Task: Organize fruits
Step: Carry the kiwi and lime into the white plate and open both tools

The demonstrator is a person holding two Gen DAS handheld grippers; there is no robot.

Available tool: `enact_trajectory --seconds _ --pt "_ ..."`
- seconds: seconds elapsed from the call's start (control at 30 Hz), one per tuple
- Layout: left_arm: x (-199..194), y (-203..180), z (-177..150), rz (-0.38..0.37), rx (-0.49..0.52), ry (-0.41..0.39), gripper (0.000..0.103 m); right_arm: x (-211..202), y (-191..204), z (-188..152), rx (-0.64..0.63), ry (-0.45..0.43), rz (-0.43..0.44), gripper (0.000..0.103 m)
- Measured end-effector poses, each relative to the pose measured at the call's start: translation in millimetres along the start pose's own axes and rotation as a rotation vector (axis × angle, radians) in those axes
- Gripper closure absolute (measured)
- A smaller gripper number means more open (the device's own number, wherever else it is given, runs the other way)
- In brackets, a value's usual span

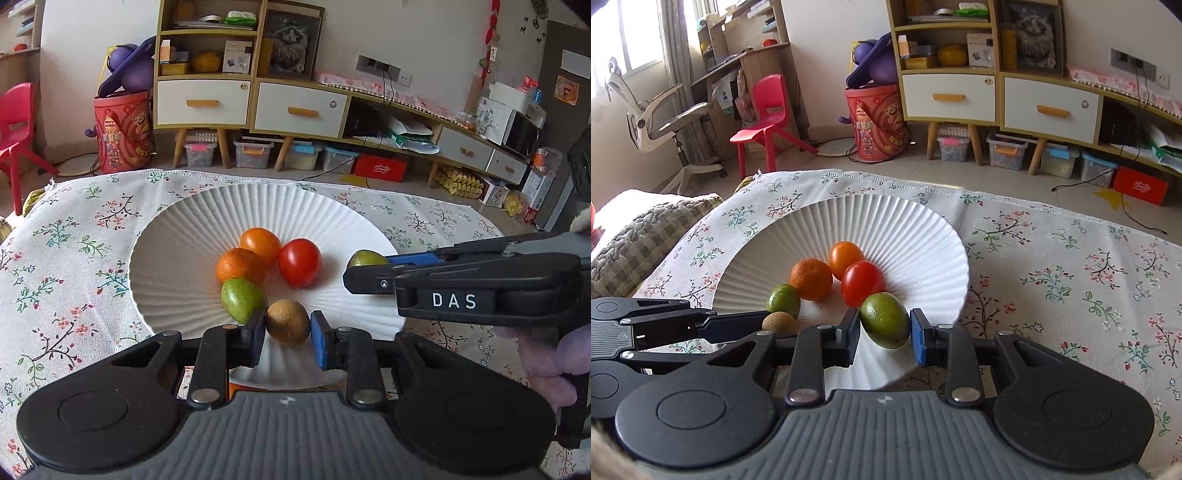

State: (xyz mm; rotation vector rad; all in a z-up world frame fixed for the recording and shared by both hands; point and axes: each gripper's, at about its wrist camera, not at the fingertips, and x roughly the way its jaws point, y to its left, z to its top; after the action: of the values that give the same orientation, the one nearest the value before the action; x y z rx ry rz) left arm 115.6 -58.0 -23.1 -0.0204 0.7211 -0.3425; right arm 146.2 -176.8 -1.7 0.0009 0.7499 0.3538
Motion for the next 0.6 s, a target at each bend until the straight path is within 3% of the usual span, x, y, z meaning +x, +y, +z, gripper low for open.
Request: enact_trajectory --seconds 0.6 --pt "9.6 -3.3 2.2 0.003 -0.008 0.007 0.091 5.5 -6.6 4.0 -0.012 0.0 0.047 0.076"
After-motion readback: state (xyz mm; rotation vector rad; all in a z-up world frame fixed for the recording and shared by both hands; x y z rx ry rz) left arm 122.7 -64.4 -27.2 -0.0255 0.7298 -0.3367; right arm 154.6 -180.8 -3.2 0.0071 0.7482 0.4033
